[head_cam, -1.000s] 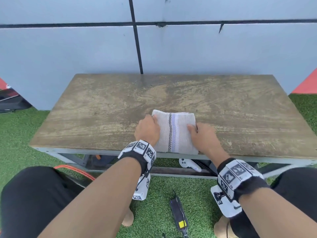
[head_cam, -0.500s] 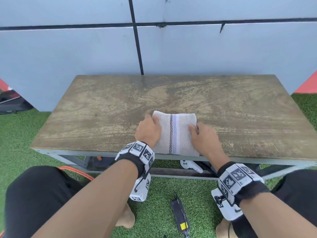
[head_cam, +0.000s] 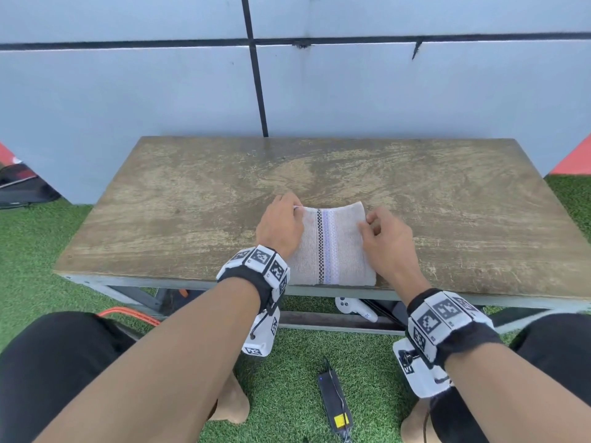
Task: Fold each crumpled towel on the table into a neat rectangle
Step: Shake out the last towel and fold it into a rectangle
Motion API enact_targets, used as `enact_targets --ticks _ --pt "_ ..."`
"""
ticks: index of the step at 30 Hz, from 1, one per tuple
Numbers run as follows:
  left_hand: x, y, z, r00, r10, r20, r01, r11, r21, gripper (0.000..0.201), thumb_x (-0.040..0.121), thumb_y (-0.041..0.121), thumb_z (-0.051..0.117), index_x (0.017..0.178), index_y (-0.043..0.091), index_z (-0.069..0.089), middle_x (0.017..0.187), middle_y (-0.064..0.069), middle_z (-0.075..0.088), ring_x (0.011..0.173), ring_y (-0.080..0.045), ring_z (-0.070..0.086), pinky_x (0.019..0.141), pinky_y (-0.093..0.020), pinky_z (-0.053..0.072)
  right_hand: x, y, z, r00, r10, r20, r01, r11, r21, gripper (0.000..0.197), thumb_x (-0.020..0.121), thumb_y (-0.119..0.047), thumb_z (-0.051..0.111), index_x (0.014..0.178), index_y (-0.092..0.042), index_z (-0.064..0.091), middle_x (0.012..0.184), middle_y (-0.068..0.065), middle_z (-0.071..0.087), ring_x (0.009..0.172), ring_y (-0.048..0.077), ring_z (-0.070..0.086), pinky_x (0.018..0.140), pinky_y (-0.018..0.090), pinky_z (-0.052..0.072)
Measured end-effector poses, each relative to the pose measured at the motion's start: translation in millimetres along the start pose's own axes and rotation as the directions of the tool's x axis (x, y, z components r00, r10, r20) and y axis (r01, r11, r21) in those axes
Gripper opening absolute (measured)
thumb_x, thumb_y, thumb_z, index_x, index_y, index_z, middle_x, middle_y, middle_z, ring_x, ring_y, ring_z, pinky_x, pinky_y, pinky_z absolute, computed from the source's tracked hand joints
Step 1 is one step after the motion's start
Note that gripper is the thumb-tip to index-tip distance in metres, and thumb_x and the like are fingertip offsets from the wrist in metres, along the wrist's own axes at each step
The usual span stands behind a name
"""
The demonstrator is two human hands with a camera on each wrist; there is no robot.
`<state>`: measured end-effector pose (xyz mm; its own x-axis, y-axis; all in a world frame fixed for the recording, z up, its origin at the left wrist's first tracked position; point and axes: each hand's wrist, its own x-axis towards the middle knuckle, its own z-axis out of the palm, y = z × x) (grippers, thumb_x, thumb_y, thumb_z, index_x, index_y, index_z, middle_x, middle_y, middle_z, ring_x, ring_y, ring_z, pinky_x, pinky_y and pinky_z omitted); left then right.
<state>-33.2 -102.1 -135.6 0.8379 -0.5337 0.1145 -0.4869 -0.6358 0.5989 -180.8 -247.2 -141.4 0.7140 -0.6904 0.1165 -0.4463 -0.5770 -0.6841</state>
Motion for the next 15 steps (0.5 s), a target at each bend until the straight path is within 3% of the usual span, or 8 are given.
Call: enact_targets --ticks 3,5,7,8,9,11,13,15 --pt "-0.4 -1.3 0.8 1.000 -0.021 0.002 0.021 1.000 0.010 0.014 0.104 0.023 0.045 0.102 0.017 0.058 0.108 -0.004 0.059 0.099 -0.023 0.057 0.085 -0.045 0.052 -1.2 -1.0 0.7 0.998 0.047 0.029 -0.046 0.999 -0.024 0.015 0.099 -0.031 0.056 0.090 -0.021 0.049 0.081 0.001 0.061 0.073 0.024 0.060 0.062 0.042 0.053" --pt "-7.6 4.0 1.1 1.000 0.021 -0.023 -0.019 0.996 0.086 0.021 0.104 0.026 0.043 0.115 0.015 0.056 0.120 -0.007 0.055 0.109 -0.023 0.052 0.091 -0.039 0.049 -4.5 -4.4 2.0 0.999 -0.001 -0.039 -0.002 0.995 -0.101 0.014 0.099 -0.030 0.057 0.101 -0.019 0.049 0.099 0.000 0.055 0.086 0.022 0.056 0.071 0.038 0.050" --pt "-20.7 13.3 4.1 0.985 0.159 -0.059 -0.144 0.968 0.205 0.031 0.104 0.029 0.040 0.125 0.012 0.055 0.133 -0.009 0.051 0.123 -0.023 0.047 0.103 -0.040 0.044 -7.3 -9.9 4.7 0.968 -0.222 -0.117 0.192 0.955 -0.224 0.020 0.097 -0.023 0.058 0.112 -0.012 0.051 0.113 0.006 0.051 0.101 0.023 0.050 0.083 0.036 0.046" --pt "-28.3 17.2 8.5 0.971 0.237 -0.031 -0.223 0.944 0.245 0.036 0.104 0.031 0.036 0.128 0.012 0.055 0.140 -0.011 0.049 0.132 -0.025 0.044 0.110 -0.044 0.040 -7.8 -12.5 7.3 0.936 -0.339 -0.094 0.305 0.914 -0.267 0.023 0.096 -0.021 0.057 0.117 -0.010 0.053 0.119 0.008 0.053 0.107 0.025 0.051 0.088 0.038 0.046" --pt "-35.8 18.7 15.2 0.955 0.294 0.034 -0.292 0.919 0.266 0.042 0.105 0.033 0.031 0.134 0.011 0.053 0.148 -0.012 0.045 0.140 -0.026 0.038 0.116 -0.047 0.033 -8.0 -14.6 10.9 0.908 -0.419 -0.020 0.395 0.870 -0.295 0.027 0.097 -0.020 0.053 0.122 -0.010 0.055 0.127 0.009 0.055 0.115 0.026 0.051 0.095 0.041 0.046" --pt "-47.2 15.6 30.2 0.936 0.306 0.173 -0.345 0.891 0.296 0.055 0.105 0.036 0.018 0.151 0.012 0.035 0.162 -0.011 0.030 0.152 -0.026 0.021 0.124 -0.048 0.018 -7.9 -13.1 20.5 0.879 -0.434 0.199 0.476 0.825 -0.304 0.039 0.102 -0.023 0.040 0.139 -0.016 0.050 0.148 0.005 0.048 0.138 0.024 0.042 0.115 0.045 0.033" --pt "-48.5 9.3 37.9 0.939 0.268 0.218 -0.327 0.893 0.310 0.058 0.106 0.037 0.013 0.160 0.015 0.017 0.167 -0.007 0.015 0.155 -0.023 0.008 0.126 -0.046 0.008 -8.2 -9.2 28.1 0.884 -0.319 0.343 0.416 0.870 -0.264 0.050 0.107 -0.029 0.024 0.156 -0.021 0.029 0.165 -0.003 0.026 0.154 0.015 0.015 0.126 0.045 0.010" --pt "-42.7 4.3 40.1 0.933 0.270 0.239 -0.338 0.885 0.321 0.058 0.106 0.038 0.012 0.161 0.017 0.011 0.168 -0.004 0.009 0.156 -0.021 0.002 0.126 -0.045 0.005 -6.3 -6.0 30.9 0.889 -0.235 0.392 0.355 0.895 -0.269 0.054 0.108 -0.035 0.015 0.161 -0.023 0.011 0.169 -0.009 0.008 0.154 0.006 -0.002 0.126 0.049 0.000"
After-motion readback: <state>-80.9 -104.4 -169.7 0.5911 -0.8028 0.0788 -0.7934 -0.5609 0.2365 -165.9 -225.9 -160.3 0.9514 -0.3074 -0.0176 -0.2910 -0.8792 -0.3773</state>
